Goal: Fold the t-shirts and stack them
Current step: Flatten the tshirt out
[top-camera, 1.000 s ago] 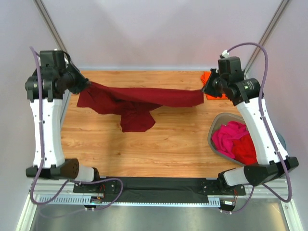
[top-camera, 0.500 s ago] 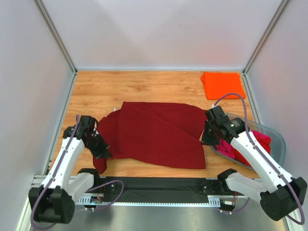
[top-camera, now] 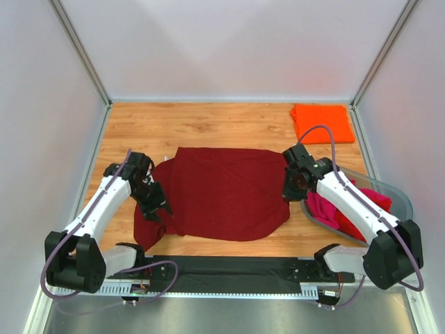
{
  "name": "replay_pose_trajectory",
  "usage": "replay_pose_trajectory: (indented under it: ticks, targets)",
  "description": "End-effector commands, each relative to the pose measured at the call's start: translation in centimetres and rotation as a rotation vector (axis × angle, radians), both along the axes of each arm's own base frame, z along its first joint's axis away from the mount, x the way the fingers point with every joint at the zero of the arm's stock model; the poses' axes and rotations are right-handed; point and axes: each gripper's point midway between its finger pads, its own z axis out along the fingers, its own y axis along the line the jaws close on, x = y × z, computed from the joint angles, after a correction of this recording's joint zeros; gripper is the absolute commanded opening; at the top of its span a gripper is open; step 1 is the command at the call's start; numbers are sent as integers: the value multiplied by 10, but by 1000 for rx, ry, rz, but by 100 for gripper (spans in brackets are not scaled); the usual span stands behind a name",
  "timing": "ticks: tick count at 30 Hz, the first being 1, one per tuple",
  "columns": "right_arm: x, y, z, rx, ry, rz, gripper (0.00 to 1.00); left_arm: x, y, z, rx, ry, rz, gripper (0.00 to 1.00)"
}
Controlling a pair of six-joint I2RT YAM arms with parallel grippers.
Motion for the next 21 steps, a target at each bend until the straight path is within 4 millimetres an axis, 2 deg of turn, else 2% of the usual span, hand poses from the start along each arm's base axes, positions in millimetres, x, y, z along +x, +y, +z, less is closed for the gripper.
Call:
replay_pose_trajectory:
  ticks: [1, 4, 7, 8, 9, 10, 11, 12, 13, 14, 15, 18, 19, 20, 21]
  targets:
    - [21, 13, 11, 42, -75, 30, 0, 17, 31, 15, 165, -34, 42, 54]
    - [24, 12, 12, 32, -81, 46, 0, 32, 50, 11, 205, -4, 138, 50]
    - [25, 12, 12, 24, -82, 60, 0, 55, 56, 2, 224, -12, 168, 50]
    - [26, 13, 12, 28, -85, 63, 0, 69, 57, 0, 227, -35, 180, 50]
    - [26, 13, 11, 29, -84, 63, 0, 76, 57, -12, 225, 7, 180, 49]
    - [25, 14, 9, 32, -79, 64, 0, 92, 54, -15, 212, -16, 181, 49]
    - [29, 16, 9, 40, -91, 65, 1, 99, 52, -30, 201, 35, 167, 48]
    - [31, 18, 9, 46, -96, 68, 0, 106, 49, -34, 186, 45, 158, 45]
    - [37, 20, 11, 51, -108, 68, 0, 122, 48, -34, 186, 21, 160, 45]
    - [41, 21, 11, 49, -109, 64, 1, 128, 49, -45, 195, 50, 156, 45]
    - [47, 22, 14, 50, -120, 57, 0, 143, 52, -45, 209, 20, 156, 45]
    - [57, 25, 12, 58, -129, 41, 0, 158, 60, -66, 262, 81, 135, 45]
    - [59, 26, 12, 60, -126, 38, 0, 174, 61, -62, 264, 61, 124, 45]
    - [61, 27, 12, 59, -124, 38, 0, 177, 63, -75, 284, 97, 113, 45]
    - [61, 26, 11, 54, -123, 38, 0, 184, 65, -77, 294, 96, 110, 45]
